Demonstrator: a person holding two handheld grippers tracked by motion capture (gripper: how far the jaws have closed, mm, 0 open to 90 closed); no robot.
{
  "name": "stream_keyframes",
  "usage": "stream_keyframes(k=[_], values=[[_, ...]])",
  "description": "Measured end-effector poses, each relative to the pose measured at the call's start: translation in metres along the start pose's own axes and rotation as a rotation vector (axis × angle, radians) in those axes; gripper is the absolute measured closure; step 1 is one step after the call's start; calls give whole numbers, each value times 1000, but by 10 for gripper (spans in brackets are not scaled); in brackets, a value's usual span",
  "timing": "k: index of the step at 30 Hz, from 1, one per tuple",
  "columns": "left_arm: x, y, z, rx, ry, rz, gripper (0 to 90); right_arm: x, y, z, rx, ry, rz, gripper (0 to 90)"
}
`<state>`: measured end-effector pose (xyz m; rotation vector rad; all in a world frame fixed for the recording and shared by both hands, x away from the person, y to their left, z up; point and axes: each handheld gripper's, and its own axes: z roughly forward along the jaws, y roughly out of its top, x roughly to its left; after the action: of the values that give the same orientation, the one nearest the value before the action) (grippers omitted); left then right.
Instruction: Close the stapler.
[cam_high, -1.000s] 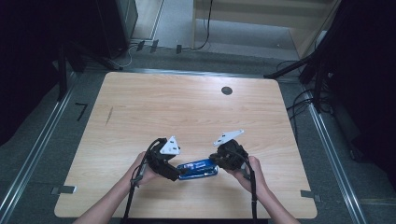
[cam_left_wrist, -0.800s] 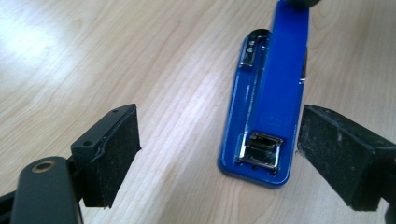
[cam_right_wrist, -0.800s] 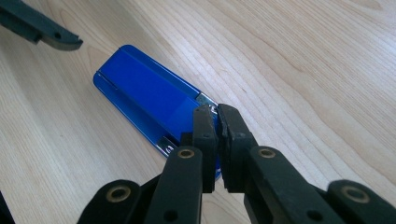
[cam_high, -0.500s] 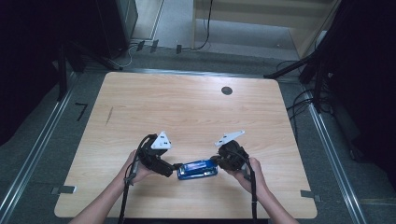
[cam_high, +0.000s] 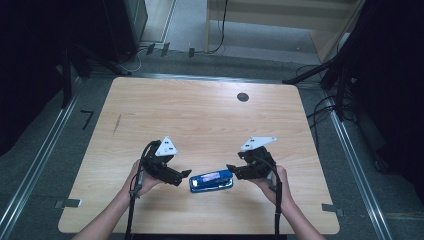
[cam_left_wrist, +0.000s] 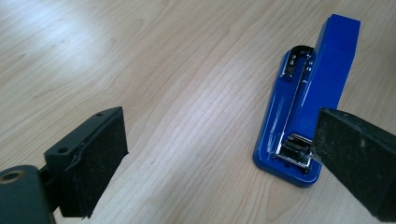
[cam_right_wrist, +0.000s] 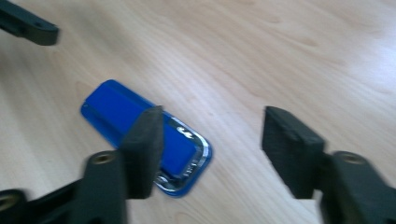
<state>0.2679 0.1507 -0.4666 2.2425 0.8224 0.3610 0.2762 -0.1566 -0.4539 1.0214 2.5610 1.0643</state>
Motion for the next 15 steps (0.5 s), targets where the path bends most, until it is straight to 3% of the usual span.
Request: stream_keyframes(k=[5, 12, 15], values=[[8, -3, -8, -14, 55, -40, 23, -12, -6, -13, -32, -33, 28, 197], [26, -10, -18, -33, 144, -119, 20, -38, -25, -42, -91, -122, 92, 98], [37, -16, -20, -16, 209, -157, 20, -49, -36, -49, -88, -162, 123, 47]])
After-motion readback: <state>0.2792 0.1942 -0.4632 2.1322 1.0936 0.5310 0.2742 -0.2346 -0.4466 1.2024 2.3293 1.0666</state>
